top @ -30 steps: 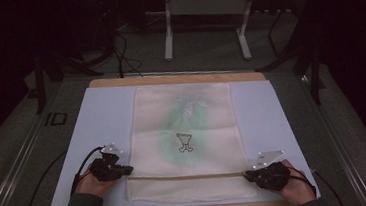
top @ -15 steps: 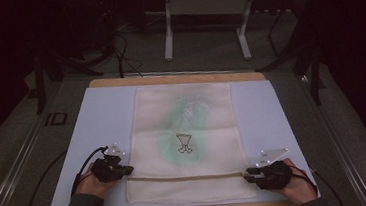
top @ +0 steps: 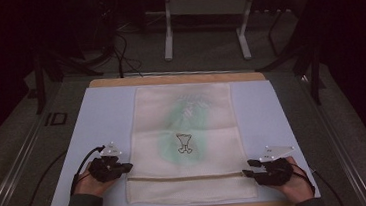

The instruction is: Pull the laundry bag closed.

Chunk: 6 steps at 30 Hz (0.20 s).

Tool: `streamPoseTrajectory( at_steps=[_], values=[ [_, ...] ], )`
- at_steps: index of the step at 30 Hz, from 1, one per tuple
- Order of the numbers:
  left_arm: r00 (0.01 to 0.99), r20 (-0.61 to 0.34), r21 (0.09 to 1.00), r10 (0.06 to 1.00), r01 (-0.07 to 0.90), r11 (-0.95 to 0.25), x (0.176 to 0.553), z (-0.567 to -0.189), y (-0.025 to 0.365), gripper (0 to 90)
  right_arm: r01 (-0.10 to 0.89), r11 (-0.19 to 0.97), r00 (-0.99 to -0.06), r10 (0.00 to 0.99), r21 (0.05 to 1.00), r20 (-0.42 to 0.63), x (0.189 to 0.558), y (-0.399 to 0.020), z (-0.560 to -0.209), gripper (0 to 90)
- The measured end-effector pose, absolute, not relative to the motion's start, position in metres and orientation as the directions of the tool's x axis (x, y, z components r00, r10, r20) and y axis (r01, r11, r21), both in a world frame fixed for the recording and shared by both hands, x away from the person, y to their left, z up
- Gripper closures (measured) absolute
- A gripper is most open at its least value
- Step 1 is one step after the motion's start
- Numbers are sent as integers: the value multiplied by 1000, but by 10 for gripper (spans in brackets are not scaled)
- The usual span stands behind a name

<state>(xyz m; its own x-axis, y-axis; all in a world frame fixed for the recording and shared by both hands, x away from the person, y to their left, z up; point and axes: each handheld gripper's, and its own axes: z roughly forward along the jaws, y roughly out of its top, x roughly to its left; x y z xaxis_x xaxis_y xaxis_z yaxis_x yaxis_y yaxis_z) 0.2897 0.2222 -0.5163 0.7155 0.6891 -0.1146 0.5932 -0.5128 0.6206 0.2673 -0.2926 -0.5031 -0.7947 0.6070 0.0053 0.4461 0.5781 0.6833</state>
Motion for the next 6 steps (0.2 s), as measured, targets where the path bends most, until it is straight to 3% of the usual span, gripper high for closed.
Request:
streamPoseTrajectory(
  at_steps=[6],
  values=[
    [629,-25,627,777,615,-478,293,-518,228,791,463,507,-738,675,727,0,274,-302,-505,543]
  ],
)
